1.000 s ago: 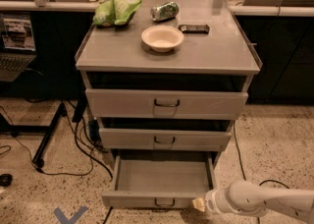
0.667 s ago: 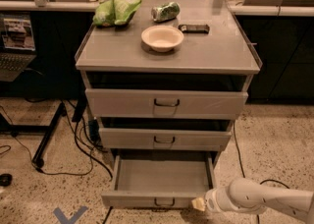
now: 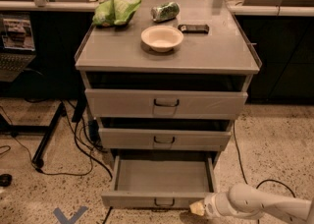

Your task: Close bottom drawer

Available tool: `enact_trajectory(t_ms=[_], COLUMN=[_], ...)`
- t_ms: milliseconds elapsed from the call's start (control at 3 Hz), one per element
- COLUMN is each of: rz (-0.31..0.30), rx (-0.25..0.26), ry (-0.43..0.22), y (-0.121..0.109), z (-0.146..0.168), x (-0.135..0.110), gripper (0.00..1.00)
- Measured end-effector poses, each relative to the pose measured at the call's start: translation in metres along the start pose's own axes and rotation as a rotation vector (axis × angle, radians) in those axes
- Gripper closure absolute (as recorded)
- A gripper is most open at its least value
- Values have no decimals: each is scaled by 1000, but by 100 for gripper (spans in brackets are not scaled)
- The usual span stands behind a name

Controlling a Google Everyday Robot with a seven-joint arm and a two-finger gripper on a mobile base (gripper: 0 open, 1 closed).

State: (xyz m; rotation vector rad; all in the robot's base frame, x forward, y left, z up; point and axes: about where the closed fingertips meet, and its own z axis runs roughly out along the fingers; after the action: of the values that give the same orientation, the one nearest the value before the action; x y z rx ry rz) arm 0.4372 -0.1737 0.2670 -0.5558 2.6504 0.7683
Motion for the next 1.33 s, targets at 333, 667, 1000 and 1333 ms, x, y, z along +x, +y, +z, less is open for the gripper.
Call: enact_trajectory(t_ms=[333,667,1000,1333], rz=[40,80,115,129], rx=[-17,-34,-20,0], ry=[4,11,3,-17], y=[-17,-31,-51,-65], z=[34,58,84,95], x=[20,36,29,12], gripper=[100,100,100,100])
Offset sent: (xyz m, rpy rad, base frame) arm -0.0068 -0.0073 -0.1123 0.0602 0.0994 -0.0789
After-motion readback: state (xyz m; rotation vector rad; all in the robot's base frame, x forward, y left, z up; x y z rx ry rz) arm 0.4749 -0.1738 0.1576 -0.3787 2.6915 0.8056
